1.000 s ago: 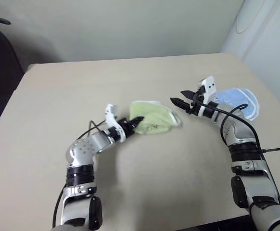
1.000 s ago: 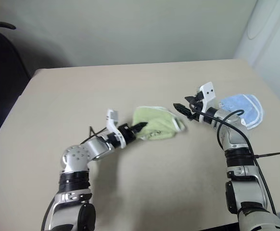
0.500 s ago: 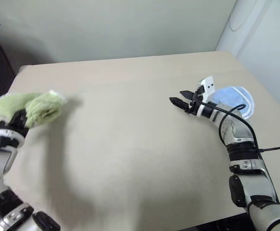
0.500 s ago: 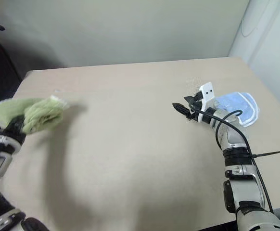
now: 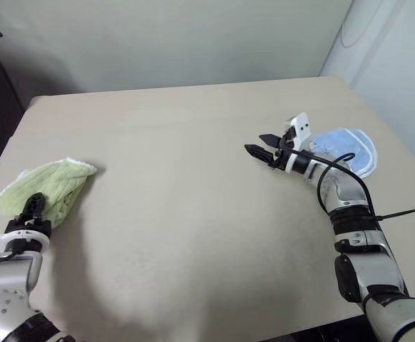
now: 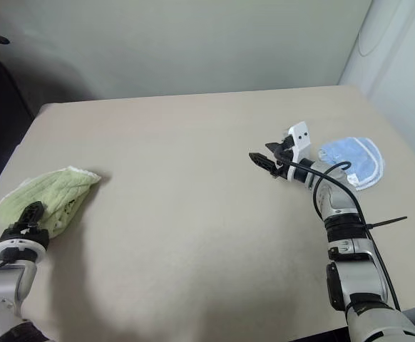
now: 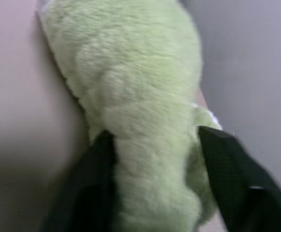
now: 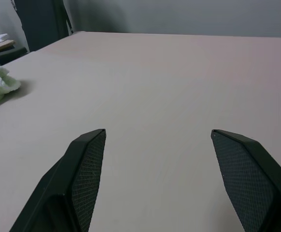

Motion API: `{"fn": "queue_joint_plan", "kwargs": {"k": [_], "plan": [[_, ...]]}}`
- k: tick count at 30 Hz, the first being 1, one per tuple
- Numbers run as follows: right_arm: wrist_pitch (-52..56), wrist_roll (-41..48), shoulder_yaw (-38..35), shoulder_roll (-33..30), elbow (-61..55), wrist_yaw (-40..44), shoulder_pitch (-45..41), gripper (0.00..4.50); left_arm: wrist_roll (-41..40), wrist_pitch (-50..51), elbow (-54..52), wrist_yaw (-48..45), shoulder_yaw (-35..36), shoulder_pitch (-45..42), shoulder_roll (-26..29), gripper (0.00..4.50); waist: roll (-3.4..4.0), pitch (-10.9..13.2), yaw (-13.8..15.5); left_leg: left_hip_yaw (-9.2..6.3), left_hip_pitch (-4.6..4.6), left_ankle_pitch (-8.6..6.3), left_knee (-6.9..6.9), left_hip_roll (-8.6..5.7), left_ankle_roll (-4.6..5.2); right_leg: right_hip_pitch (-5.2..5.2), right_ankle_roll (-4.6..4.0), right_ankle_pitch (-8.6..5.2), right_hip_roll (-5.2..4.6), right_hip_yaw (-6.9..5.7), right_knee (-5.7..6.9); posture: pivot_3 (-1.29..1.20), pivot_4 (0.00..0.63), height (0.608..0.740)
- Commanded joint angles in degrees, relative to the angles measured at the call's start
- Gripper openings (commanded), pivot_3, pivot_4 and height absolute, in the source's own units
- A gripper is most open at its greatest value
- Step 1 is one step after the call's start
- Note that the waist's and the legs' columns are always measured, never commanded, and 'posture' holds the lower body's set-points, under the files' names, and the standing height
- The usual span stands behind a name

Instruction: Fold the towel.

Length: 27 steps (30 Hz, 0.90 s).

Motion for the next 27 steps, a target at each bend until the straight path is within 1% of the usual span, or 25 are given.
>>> {"fn": "queue_joint_plan", "kwargs": {"k": [1, 2, 5, 7, 9, 11, 13, 15, 17, 19, 21, 22, 23, 25, 27], "plan": [[-1.3, 0.5, -0.5, 0.0, -1.2, 0.7, -0.4, 3.68, -2.2, -1.0, -2.4, 0.6, 0.9, 3.0, 1.7, 4.17, 0.00, 0.0, -0.1, -0.01, 0.00, 0.00, 0.00, 0.00, 0.00, 0.00, 0.00, 0.00, 0.00, 0.00, -0.01, 0.00, 0.150, 0.740], [-1.4, 0.5, -0.5, 0.1, -1.2, 0.7, -0.3, 3.68, -2.9, -0.8, -2.3, 1.4, 1.4, 4.1, 2.0, 4.48, 0.00, 0.0, -0.2, -0.02, 0.00, 0.00, 0.01, 0.00, 0.00, 0.01, 0.00, 0.00, 0.00, 0.00, -0.01, 0.00, 0.150, 0.740], [-1.5, 0.5, -0.6, 0.1, -1.3, 0.6, -0.1, 3.68, -4.3, -1.0, -2.0, 3.2, 2.4, 7.4, 2.7, 4.48, 0.00, 0.0, -0.5, 0.00, 0.00, 0.00, 0.01, 0.00, 0.00, 0.02, 0.00, 0.00, -0.01, 0.01, -0.04, 0.00, 0.150, 0.740], [-1.9, 0.2, -0.4, 0.0, -1.4, 0.8, 0.4, 3.68, -3.8, -0.8, -3.4, 2.2, 2.3, 12.2, 3.1, 4.48, 0.00, 0.0, -0.6, -0.01, 0.00, 0.00, 0.00, 0.00, 0.00, 0.02, 0.00, 0.00, 0.00, 0.01, -0.06, 0.00, 0.150, 0.740], [-2.0, 0.1, -0.4, -0.2, -1.3, 0.8, 0.7, 3.68, -4.3, -2.1, -5.0, -0.5, 3.8, 16.1, 3.5, 4.48, 0.00, 0.0, -0.9, 0.00, 0.01, 0.00, -0.01, 0.01, 0.00, 0.03, 0.00, 0.00, 0.00, 0.02, -0.11, 0.00, 0.150, 0.740], [-2.0, 0.3, -0.8, -0.6, -0.9, 0.8, 0.6, 3.68, -5.8, -5.8, -6.9, -4.0, 7.1, 17.4, 4.5, 4.48, -0.02, 0.0, -1.1, 0.00, 0.00, 0.00, -0.05, 0.01, 0.00, 0.03, 0.00, 0.00, 0.00, 0.03, -0.16, 0.00, 0.150, 0.740], [-2.0, 0.7, -1.4, -1.1, -0.4, 0.9, 0.3, 3.68, -5.7, -8.1, -10.4, -8.2, 8.4, 18.4, 6.6, 4.48, -0.10, 0.0, -0.8, -0.02, 0.00, 0.00, -0.08, 0.03, 0.00, 0.02, 0.00, -0.01, 0.02, 0.01, -0.16, 0.00, 0.150, 0.740], [-0.6, 2.0, -2.6, -1.5, -0.3, 0.8, -0.1, 3.68, -4.9, -8.0, -14.8, -12.8, 7.5, 19.6, 10.2, 4.48, -0.22, 0.0, -0.1, -0.09, 0.00, -0.01, -0.08, 0.04, 0.00, 0.03, -0.05, 0.02, 0.04, -0.02, -0.16, 0.00, 0.150, 0.740], [0.1, 2.6, -3.3, -2.9, -0.1, 2.3, 0.2, 3.68, -0.1, -8.1, -21.1, -16.7, 2.5, 19.9, 15.2, 4.48, -0.22, 0.0, 0.7, -0.21, 0.01, -0.03, 0.01, 0.03, 0.04, 0.10, -0.07, 0.05, 0.04, -0.10, -0.16, 0.00, 0.150, 0.740], [0.4, 2.5, -3.3, -4.3, 0.3, 3.5, 0.6, 3.68, 2.5, -7.8, -24.7, -19.0, -3.4, 18.1, 18.6, 4.48, -0.05, 0.1, 1.9, -0.29, 0.10, -0.07, 0.08, -0.01, 0.12, 0.15, -0.01, 0.14, 0.03, -0.12, -0.29, 0.00, 0.150, 0.740], [-0.6, 1.4, -2.8, -6.0, 1.0, 4.3, 0.9, 3.68, 6.4, -6.7, -27.4, -21.3, -12.7, 15.3, 22.3, 4.48, 0.18, 0.0, 2.4, -0.31, 0.17, -0.11, 0.17, -0.13, 0.22, 0.30, 0.12, 0.24, -0.08, -0.11, -0.35, 0.00, 0.150, 0.740], [-1.2, 1.0, -2.8, -6.8, 1.6, 4.7, 0.9, 3.68, 9.9, -6.4, -29.0, -22.8, -18.2, 14.3, 24.2, 4.48, 0.19, 0.0, 2.6, -0.30, 0.19, -0.14, 0.23, -0.16, 0.28, 0.36, 0.15, 0.26, -0.11, -0.11, -0.34, 0.00, 0.150, 0.740], [-1.6, 0.8, -2.7, -7.1, 1.9, 4.7, 0.8, 3.68, 12.9, -6.5, -29.5, -24.5, -22.2, 13.7, 25.5, 4.48, 0.19, 0.0, 2.6, -0.31, 0.18, -0.17, 0.33, -0.15, 0.33, 0.39, 0.17, 0.29, -0.11, -0.12, -0.35, 0.00, 0.150, 0.740], [-3.6, -0.7, -2.2, -8.3, 3.4, 4.4, 1.0, 3.68, 17.5, -7.0, -29.6, -26.9, -30.7, 11.7, 25.8, 4.48, 0.19, 0.0, 2.3, -0.20, 0.12, -0.23, 0.37, -0.15, 0.37, 0.52, 0.17, 0.32, -0.13, -0.09, -0.33, 0.00, 0.150, 0.740], [-6.2, -3.2, -0.9, -9.7, 4.0, 4.0, 2.2, 3.68, 22.1, -7.4, -29.2, -28.3, -38.8, 9.5, 24.9, 4.48, 0.18, 0.0, 1.9, -0.19, 0.01, -0.25, 0.36, -0.13, 0.34, 0.38, 0.17, 0.32, -0.11, -0.10, -0.33, 0.00, 0.150, 0.740]]}}
